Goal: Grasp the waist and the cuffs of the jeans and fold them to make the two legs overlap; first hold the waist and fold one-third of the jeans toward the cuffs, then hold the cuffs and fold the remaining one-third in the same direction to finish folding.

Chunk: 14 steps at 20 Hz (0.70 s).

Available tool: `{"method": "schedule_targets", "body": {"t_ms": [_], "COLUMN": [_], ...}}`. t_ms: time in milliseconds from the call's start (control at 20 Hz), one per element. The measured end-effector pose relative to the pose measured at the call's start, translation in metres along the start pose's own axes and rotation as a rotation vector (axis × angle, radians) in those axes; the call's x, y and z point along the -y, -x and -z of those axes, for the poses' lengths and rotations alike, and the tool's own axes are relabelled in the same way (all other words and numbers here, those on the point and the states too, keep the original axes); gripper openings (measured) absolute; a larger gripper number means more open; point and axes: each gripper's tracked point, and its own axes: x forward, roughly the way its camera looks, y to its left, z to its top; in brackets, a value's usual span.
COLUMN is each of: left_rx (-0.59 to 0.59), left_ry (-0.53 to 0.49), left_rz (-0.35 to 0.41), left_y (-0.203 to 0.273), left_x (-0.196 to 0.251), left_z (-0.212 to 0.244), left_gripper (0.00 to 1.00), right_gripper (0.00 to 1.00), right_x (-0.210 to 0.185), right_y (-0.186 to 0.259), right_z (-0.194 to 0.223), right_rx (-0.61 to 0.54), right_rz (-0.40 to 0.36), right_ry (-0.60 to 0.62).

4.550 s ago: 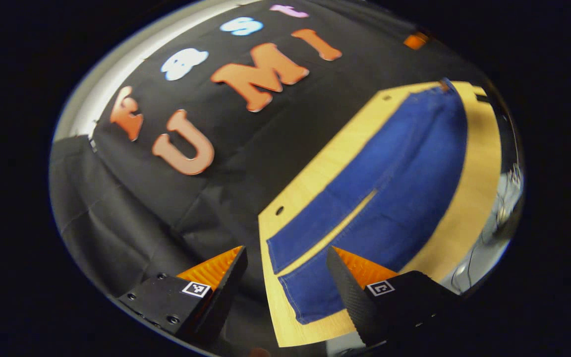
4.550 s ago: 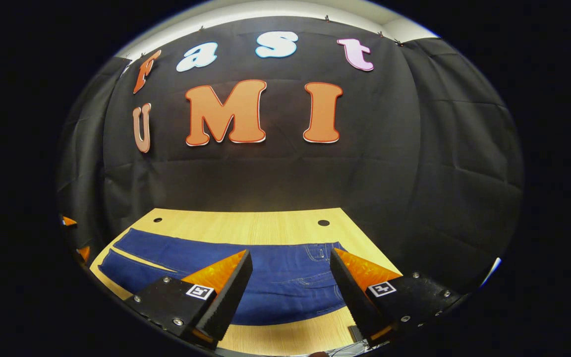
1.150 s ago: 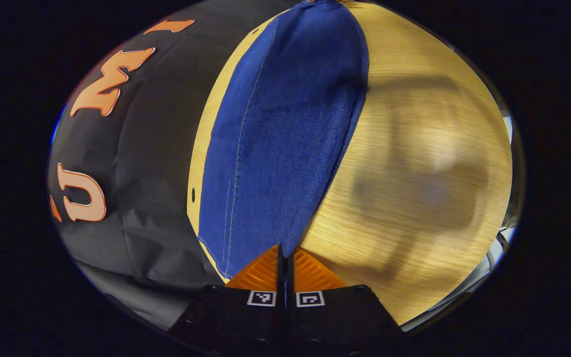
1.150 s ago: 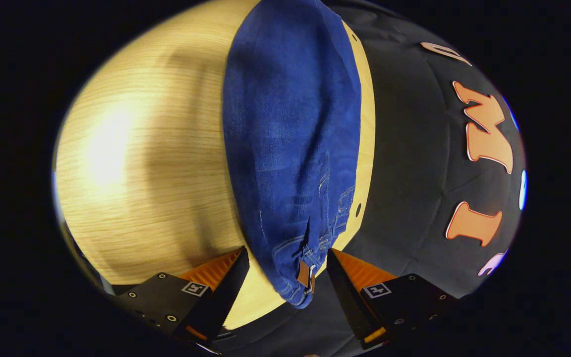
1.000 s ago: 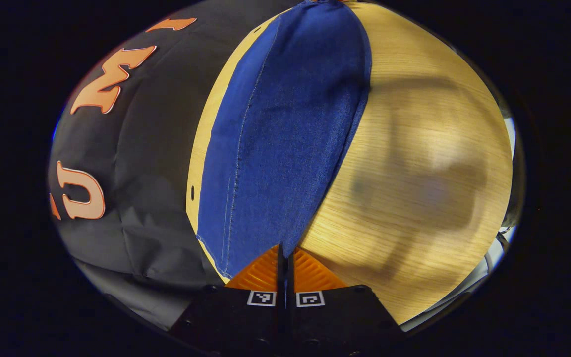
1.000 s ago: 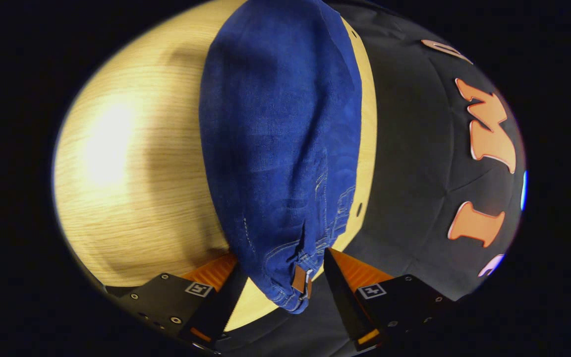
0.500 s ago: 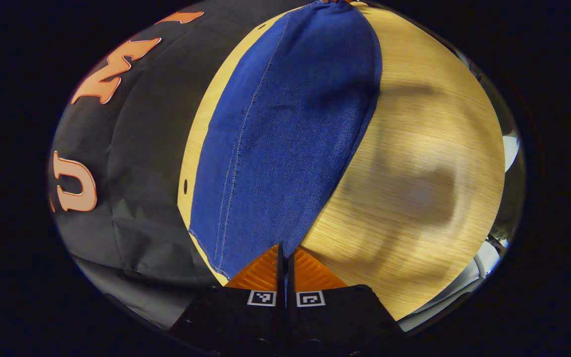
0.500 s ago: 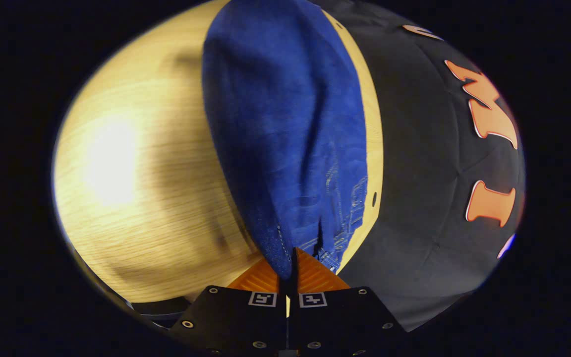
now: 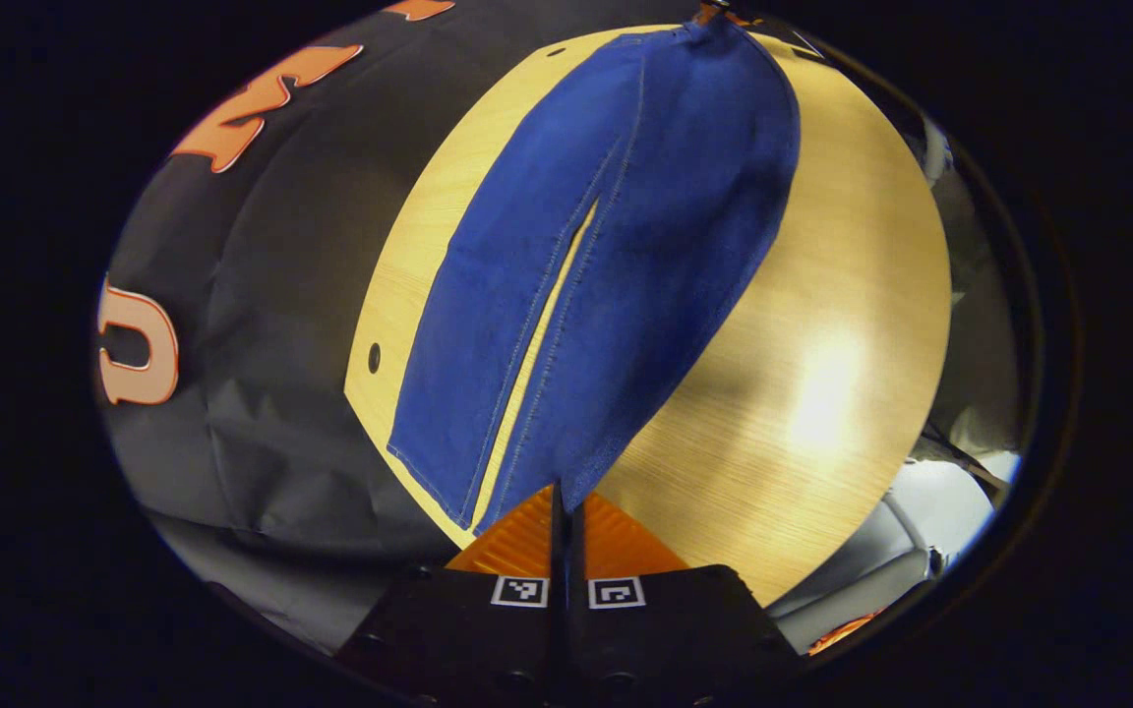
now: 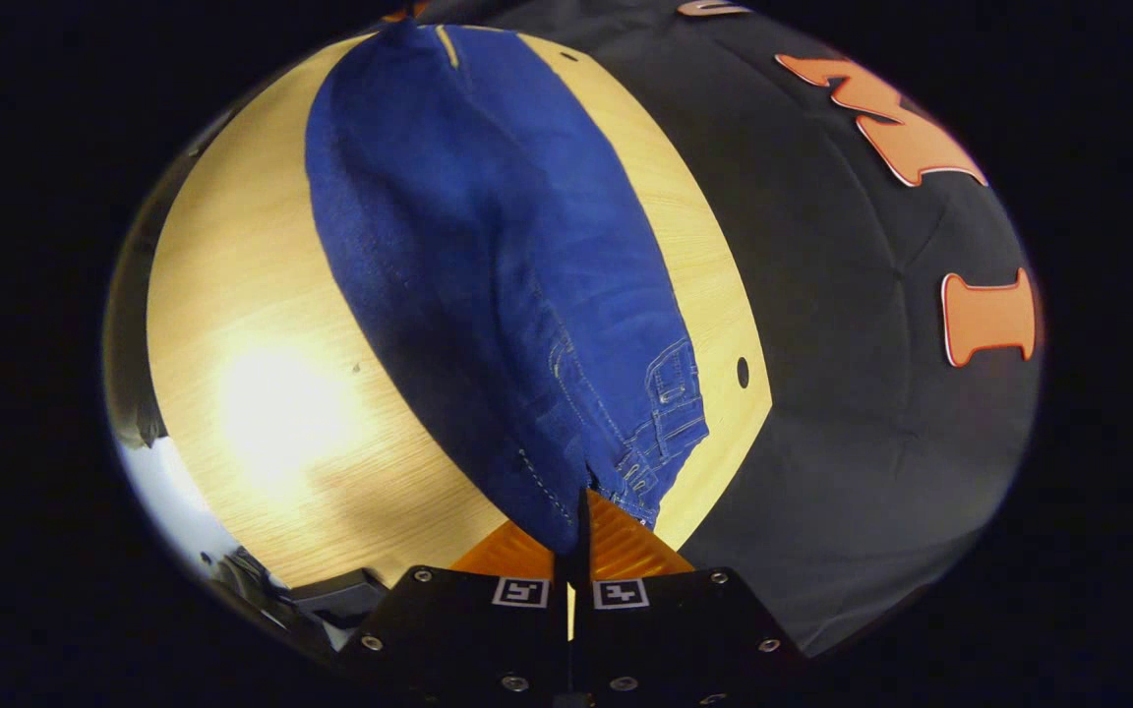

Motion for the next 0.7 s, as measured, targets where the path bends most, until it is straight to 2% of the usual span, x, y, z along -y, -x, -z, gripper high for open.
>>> {"method": "schedule_targets", "body": {"t_ms": [100, 200, 550, 700], "left_rx": [-0.002, -0.005, -0.039, -0.068], "left_ry": [-0.056, -0.105, -0.208, -0.289], "left_rz": [0.047, 0.126, 0.381, 0.419], "left_y": [0.001, 0.001, -0.027, -0.045], "left_x": [-0.009, -0.018, -0.067, -0.09], "left_z": [-0.003, -0.006, -0.035, -0.044], "left_gripper": [0.01, 0.01, 0.01, 0.01], "right_gripper": [0.02, 0.02, 0.02, 0.02], "right_x": [0.009, 0.023, 0.057, 0.074], "right_y": [0.007, 0.009, -0.022, -0.045], "right_z": [-0.009, -0.013, -0.026, -0.035], "right_rx": [0.007, -0.019, -0.129, -0.168], "right_rz": [-0.046, -0.085, -0.225, -0.275], "right_ry": [-0.008, -0.05, -0.129, -0.158]}}
